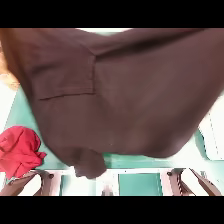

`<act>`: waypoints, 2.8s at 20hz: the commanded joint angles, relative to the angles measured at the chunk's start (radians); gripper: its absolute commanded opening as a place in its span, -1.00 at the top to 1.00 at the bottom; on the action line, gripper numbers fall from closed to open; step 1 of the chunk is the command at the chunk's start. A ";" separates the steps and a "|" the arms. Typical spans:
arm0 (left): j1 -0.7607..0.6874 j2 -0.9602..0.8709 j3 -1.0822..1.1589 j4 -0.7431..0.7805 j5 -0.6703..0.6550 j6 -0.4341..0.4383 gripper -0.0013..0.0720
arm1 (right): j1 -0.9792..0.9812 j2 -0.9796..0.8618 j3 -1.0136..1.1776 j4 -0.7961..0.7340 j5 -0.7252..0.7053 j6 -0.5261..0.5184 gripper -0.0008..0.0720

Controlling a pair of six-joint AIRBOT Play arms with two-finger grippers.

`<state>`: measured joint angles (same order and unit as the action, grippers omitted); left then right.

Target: Fold the shirts.

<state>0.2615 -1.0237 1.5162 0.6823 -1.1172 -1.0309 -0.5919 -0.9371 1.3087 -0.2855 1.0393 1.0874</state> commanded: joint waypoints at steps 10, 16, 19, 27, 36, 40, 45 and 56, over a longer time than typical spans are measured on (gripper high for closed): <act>-0.059 -0.781 -0.042 -0.195 0.277 0.164 0.90 | 0.261 -0.838 -0.086 0.067 -0.359 -0.078 0.93; -0.059 -0.820 0.054 -0.204 0.399 0.119 0.90 | 0.260 -0.881 0.110 0.068 -0.363 -0.079 0.93; -0.059 -0.826 0.087 -0.235 0.400 0.119 0.90 | 0.261 -0.881 0.185 0.068 -0.367 -0.079 0.93; -0.059 -0.828 0.090 -0.086 0.293 0.089 0.90 | 0.261 -0.892 0.172 -0.106 -0.277 -0.036 0.93; -0.059 -0.830 0.005 0.163 0.068 0.007 0.90 | 0.222 -0.892 0.053 -0.377 -0.042 0.090 0.93; -0.059 -0.830 -0.036 0.230 0.034 -0.011 0.90 | 0.223 -0.884 0.053 -0.471 0.025 0.145 0.93; -0.059 -0.830 -0.035 0.215 0.028 -0.012 0.89 | 0.223 -0.875 0.053 -0.520 0.022 0.174 0.93; 0.019 -0.818 0.142 0.175 -0.282 -0.151 -0.53 | 0.164 -0.812 0.103 -0.599 0.153 0.256 0.09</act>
<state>0.2398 -1.8469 1.5810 0.8482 -1.2293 -1.0939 -0.3935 -1.7855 1.3945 -0.8253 1.0954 1.2903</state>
